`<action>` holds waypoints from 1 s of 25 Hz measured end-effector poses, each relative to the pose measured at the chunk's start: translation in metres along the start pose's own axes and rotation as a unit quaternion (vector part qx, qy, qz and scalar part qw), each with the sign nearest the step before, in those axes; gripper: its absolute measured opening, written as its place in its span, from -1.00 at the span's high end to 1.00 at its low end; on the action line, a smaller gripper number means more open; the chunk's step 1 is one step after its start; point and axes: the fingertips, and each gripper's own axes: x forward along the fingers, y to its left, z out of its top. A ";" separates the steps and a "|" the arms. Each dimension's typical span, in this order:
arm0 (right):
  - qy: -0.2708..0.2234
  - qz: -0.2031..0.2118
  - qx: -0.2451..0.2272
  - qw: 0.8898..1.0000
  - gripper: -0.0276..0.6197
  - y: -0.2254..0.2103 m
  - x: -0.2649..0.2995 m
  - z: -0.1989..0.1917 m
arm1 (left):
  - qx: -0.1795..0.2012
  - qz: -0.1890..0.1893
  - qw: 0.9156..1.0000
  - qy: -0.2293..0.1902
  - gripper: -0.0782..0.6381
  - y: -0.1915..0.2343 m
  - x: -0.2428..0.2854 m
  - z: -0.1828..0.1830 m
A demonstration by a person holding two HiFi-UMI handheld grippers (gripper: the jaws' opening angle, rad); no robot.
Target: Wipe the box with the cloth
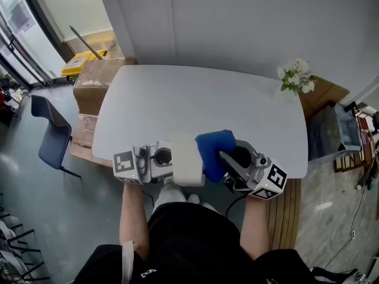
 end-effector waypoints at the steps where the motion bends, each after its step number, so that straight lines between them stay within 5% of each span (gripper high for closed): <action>1: -0.001 -0.011 -0.001 1.000 0.74 -0.004 0.001 0.000 | -0.002 -0.003 1.000 -0.001 0.64 -0.002 0.000 0.002; 11: 0.035 -0.101 -0.027 0.994 0.74 -0.030 -0.002 -0.013 | 0.004 -0.021 0.999 -0.025 0.64 -0.007 0.002 0.010; 19: 0.096 -0.134 -0.059 0.985 0.74 -0.037 -0.013 -0.035 | 0.009 0.012 0.999 -0.052 0.64 0.003 -0.001 0.020; 25: 0.143 -0.119 -0.090 0.979 0.74 -0.027 -0.008 -0.048 | 0.016 0.057 0.997 -0.057 0.64 0.017 -0.008 0.026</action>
